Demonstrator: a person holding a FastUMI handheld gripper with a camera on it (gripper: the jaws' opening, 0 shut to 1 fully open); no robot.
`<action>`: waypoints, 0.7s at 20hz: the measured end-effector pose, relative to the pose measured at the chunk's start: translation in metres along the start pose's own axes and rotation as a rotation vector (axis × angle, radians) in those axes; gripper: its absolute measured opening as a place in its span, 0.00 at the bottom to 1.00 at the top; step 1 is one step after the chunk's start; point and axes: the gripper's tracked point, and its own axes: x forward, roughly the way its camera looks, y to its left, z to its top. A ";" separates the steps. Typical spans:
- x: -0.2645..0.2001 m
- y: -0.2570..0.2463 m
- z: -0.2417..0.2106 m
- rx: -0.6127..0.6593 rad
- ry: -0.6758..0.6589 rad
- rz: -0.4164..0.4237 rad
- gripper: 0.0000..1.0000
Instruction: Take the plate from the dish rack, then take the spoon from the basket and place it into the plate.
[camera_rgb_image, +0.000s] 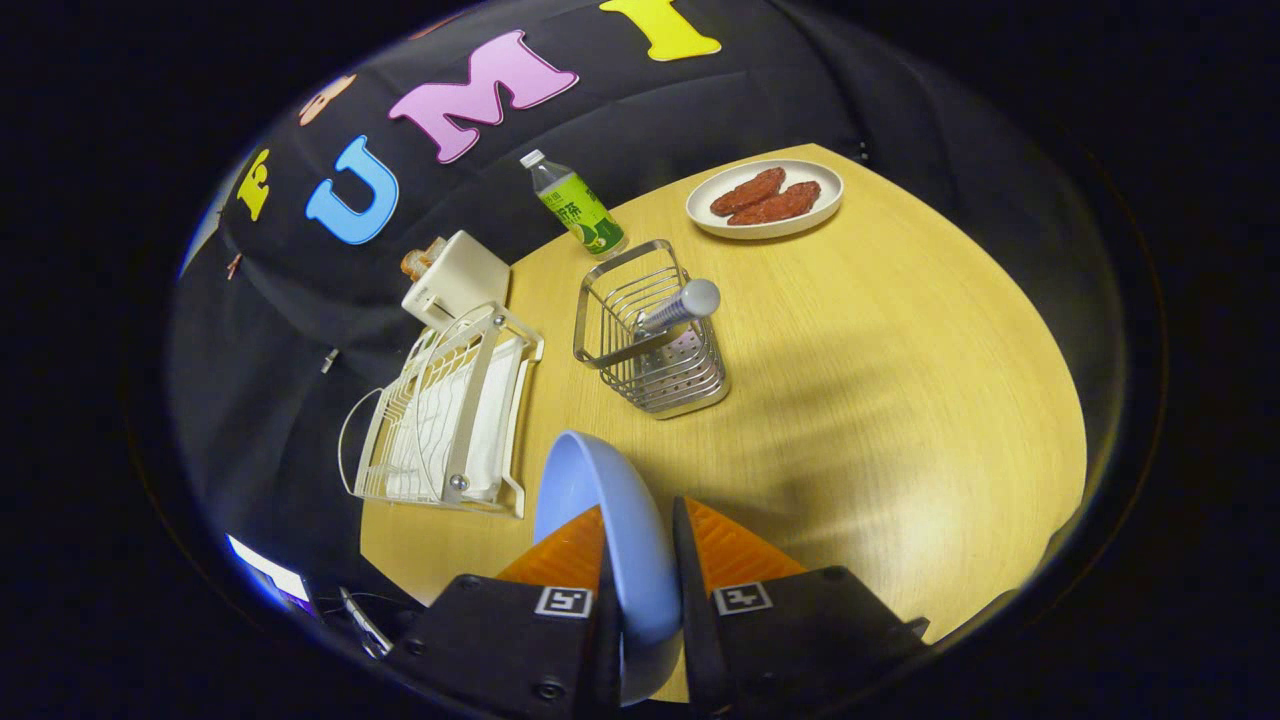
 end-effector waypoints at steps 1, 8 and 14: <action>0.000 -0.006 0.004 -0.025 -0.016 -0.004 0.36; -0.029 -0.015 0.044 -0.334 -0.234 0.022 0.98; -0.045 0.019 0.099 -0.507 -0.457 0.140 0.98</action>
